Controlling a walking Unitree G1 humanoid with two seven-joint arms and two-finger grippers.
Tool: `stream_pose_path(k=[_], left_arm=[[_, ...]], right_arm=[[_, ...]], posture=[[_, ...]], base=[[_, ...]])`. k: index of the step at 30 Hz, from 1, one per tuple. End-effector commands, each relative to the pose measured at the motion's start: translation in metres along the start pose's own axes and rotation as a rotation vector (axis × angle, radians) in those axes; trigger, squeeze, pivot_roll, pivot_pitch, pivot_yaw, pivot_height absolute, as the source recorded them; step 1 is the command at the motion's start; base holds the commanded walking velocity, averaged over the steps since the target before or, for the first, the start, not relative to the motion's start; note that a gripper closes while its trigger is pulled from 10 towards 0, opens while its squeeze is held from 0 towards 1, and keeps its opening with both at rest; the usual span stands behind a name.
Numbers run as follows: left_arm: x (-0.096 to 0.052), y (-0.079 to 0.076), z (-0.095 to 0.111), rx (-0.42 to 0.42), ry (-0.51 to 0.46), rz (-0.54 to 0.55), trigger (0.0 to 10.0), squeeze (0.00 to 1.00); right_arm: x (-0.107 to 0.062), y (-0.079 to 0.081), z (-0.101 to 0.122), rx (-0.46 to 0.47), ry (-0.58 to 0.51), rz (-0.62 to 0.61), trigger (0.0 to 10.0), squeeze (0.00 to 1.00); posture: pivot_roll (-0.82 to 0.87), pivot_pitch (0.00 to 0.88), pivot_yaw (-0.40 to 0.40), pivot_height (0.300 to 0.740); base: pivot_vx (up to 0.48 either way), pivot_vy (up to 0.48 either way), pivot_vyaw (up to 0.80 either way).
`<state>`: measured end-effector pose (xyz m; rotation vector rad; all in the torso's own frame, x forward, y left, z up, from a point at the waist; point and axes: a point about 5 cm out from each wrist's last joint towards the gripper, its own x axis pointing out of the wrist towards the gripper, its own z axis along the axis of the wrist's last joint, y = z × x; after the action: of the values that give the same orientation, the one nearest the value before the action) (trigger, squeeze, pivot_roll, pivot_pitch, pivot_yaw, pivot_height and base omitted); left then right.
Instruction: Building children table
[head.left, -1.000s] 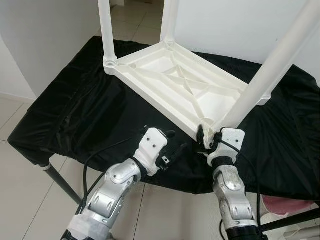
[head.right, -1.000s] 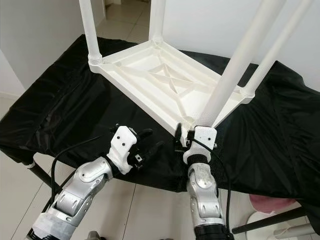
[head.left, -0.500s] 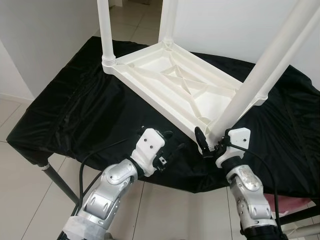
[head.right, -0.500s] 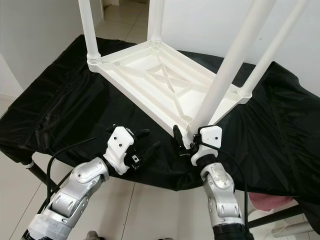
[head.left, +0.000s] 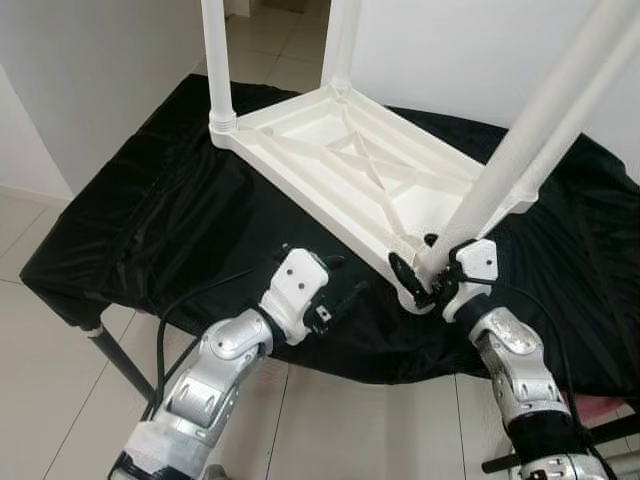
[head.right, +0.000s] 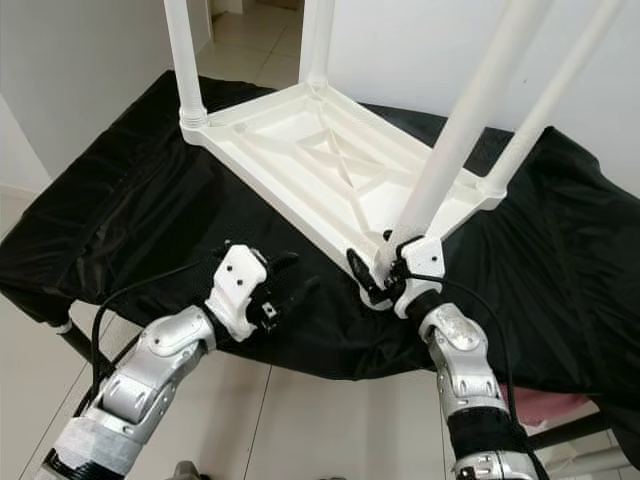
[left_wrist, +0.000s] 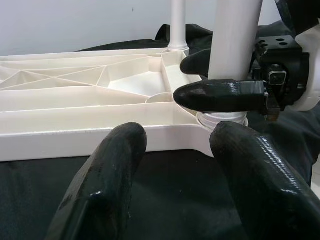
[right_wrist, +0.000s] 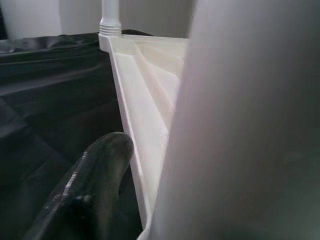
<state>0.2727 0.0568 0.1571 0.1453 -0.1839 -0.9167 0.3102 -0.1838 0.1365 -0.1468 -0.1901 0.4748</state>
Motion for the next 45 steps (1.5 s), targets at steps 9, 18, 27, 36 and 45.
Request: stream_pose_path(k=[9,18,27,36,45], left_arm=[[0.002,-0.003,-0.001,0.003,0.000,-0.046,10.0,0.00],[0.002,-0.005,-0.001,-0.001,-0.002,-0.048,10.0,0.00],[0.003,-0.008,-0.002,-0.006,-0.003,-0.057,10.0,0.00],[0.004,-0.012,-0.003,-0.016,-0.006,-0.064,10.0,0.00],[0.003,-0.014,-0.002,-0.033,-0.008,-0.059,10.0,0.00]], right_arm=[[0.003,0.000,-0.015,0.004,0.061,0.055,0.0,0.00],[0.001,-0.005,-0.008,0.059,0.012,-0.069,10.0,0.00],[-0.003,-0.001,0.002,0.073,-0.059,-0.273,10.0,0.00],[-0.010,0.022,0.005,0.057,-0.050,-0.516,10.0,0.00],[-0.011,0.039,0.003,0.153,-0.022,-0.703,10.0,0.00]], posture=[[0.05,0.072,-0.072,0.740],[0.04,0.085,-0.073,0.740],[0.02,0.095,-0.069,0.740],[0.01,0.113,-0.066,0.740],[0.01,0.120,-0.064,0.740]], base=[[0.000,0.000,0.00],[0.000,0.000,0.00],[0.000,0.000,0.00],[0.000,0.000,0.00],[0.000,0.000,0.00]])
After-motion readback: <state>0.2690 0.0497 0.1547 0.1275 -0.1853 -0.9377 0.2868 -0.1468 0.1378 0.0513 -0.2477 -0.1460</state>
